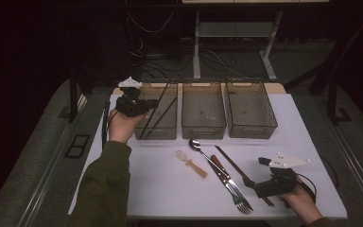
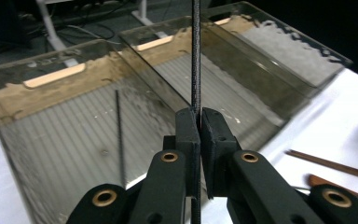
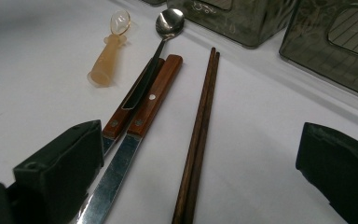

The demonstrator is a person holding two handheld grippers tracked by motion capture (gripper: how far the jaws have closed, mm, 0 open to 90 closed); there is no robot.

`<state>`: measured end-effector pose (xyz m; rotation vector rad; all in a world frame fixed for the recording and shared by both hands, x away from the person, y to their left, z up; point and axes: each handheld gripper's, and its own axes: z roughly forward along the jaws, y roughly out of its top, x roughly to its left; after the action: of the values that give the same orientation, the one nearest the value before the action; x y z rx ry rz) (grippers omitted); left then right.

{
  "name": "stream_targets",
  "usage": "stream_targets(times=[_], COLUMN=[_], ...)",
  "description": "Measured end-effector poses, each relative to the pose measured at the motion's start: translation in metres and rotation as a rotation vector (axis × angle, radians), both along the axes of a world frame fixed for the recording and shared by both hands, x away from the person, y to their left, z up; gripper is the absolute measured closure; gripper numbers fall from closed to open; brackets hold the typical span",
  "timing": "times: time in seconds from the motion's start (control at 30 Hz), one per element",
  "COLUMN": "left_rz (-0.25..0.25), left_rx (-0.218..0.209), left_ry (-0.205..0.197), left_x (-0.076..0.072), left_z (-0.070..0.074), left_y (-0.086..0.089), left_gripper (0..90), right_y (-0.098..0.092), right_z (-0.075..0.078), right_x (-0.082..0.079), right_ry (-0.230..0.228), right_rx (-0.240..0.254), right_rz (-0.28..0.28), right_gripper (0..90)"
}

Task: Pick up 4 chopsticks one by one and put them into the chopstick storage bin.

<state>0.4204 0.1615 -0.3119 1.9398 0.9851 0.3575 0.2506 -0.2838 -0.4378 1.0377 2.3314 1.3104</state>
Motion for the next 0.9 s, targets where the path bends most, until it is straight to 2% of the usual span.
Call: stream_targets(times=[0.17, 0.43, 0.5, 0.67, 0.73, 0.9], left_rz=[0.035, 0.086, 0.095, 0.096, 0.097, 0.104], left_rx=[0.027, 0.044, 0.05, 0.107, 0.109, 0.13], left_ry=[0.009, -0.009, -0.016, -0.015, -0.015, 0.022], left_x=[0.02, 0.047, 0.052, 0.056, 0.056, 0.056], left_z=[0.005, 0.004, 0.0, -0.014, -0.021, -0.036], left_y=[0.0, 0.003, 0.004, 0.005, 0.006, 0.011], left_gripper=[85.3, 85.3, 85.3, 85.3, 85.3, 85.3], right_y=[0.0, 0.0, 0.0, 0.0, 0.0, 0.001], right_z=[0.0, 0.001, 0.001, 0.001, 0.001, 0.001], right_x=[0.0, -0.001, -0.001, -0.001, -0.001, -0.001], right_ry=[-0.003, -0.001, -0.004, -0.003, -0.003, -0.003], right_rx=[0.0, 0.003, 0.007, 0.01, 0.009, 0.008], right_rz=[0.003, 0.006, 0.01, 0.013, 0.014, 0.014], right_gripper=[1.1, 1.1, 1.1, 1.1, 1.1, 1.1])
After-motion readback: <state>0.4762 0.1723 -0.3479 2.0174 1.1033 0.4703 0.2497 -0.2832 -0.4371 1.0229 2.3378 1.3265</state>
